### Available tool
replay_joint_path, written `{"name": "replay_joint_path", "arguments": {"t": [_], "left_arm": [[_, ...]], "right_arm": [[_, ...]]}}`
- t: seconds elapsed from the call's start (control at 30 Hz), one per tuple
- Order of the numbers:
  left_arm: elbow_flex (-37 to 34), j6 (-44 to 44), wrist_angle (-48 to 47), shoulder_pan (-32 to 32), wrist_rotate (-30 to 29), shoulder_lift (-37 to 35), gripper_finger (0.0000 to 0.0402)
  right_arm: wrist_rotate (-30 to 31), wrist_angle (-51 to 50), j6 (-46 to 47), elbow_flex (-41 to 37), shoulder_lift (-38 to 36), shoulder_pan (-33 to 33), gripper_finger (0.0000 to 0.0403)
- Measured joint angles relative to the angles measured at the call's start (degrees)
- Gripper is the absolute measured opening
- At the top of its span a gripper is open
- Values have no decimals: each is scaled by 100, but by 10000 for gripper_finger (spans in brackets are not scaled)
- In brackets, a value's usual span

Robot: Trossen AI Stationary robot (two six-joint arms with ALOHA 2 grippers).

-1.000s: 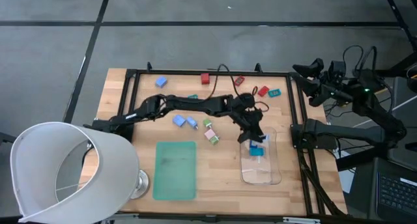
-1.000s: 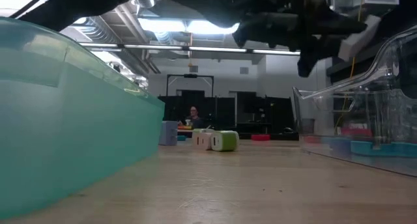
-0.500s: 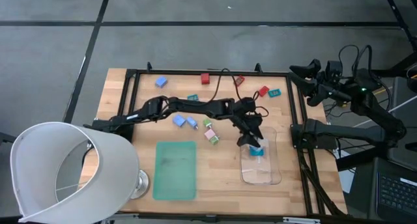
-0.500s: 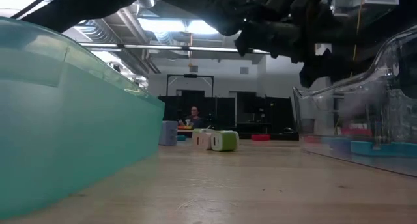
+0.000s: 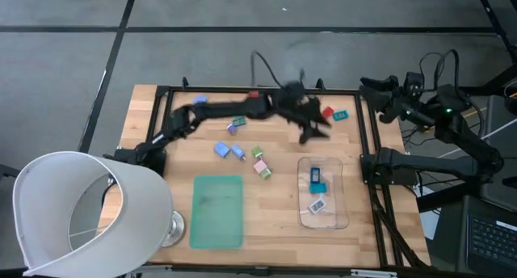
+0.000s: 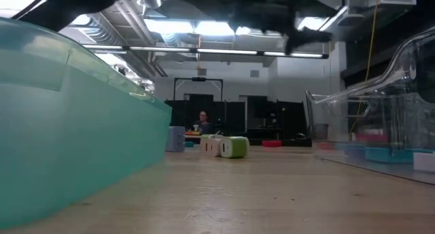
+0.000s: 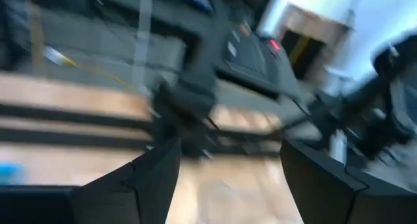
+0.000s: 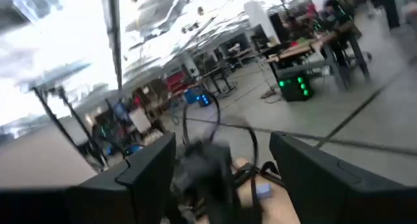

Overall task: Pick & Place Office items
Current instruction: Put the left light blue digital clock into the transparent bin

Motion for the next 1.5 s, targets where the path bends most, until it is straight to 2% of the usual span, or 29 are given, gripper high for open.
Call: {"name": "replay_joint_path", "arguments": {"t": [0.13, 0.23, 0.33, 0.47, 0.77, 0.87, 1.0, 1.17, 1.3, 1.5], "left_arm": [[0, 298, -389, 538, -326, -706, 242], [2, 892, -1100, 865, -847, -1277, 237], [2, 1565, -1824, 1057, -1497, -1816, 234], [2, 1981, -2490, 1254, -2188, -2378, 233], [2, 2441, -4245, 1639, -4039, -2855, 233], [-152, 2417, -4639, 1922, -3994, -2845, 233], [-759, 2354, -4602, 2292, -3514, -2836, 233], [-1756, 2420, -4070, 2548, -3161, -2835, 233], [-2618, 2158, -3875, 2590, -2852, -2835, 233], [-3792, 2069, -3828, 2420, -2991, -2835, 237]], "right_arm": [[-690, 122, -801, -2, 1, 4, 263], [-949, 299, -1184, -1, 3, 3, 263], [-939, 367, -1429, 0, 41, 2, 263], [-952, 358, -1570, -2, 115, 2, 263], [-1155, 361, -1633, -2, 376, 2, 263], [-1198, 365, -1727, -2, 471, 2, 263], [-1197, 451, -1769, -2, 578, 2, 263], [-1197, 676, -1745, -2, 694, 2, 263], [-1198, 739, -1714, -2, 776, 2, 263], [-1077, 748, -1588, -2, 892, 2, 263]]}}
